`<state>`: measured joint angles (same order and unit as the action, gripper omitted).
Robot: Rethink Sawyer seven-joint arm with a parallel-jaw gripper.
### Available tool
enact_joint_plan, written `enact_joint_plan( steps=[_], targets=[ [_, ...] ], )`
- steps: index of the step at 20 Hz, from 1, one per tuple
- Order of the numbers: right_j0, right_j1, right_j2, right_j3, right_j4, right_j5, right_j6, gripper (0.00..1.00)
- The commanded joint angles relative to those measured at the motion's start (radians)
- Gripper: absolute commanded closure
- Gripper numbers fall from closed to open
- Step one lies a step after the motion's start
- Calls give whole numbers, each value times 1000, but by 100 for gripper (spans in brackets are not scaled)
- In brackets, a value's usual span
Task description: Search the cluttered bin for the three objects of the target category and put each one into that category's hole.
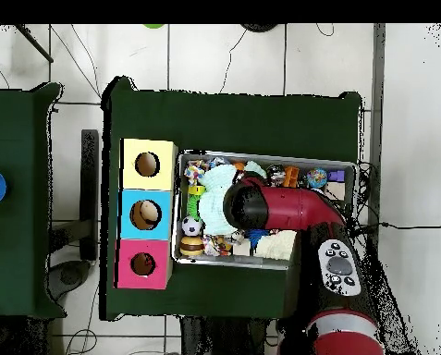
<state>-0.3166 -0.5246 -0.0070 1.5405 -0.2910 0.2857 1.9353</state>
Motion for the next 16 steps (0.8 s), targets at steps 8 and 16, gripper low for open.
enact_joint_plan(
  steps=[8,16],
  targets=[
    [-78,98,147,36,58,167,14,0],
    [-83,77,170,96,94,223,31,0]
  ],
)
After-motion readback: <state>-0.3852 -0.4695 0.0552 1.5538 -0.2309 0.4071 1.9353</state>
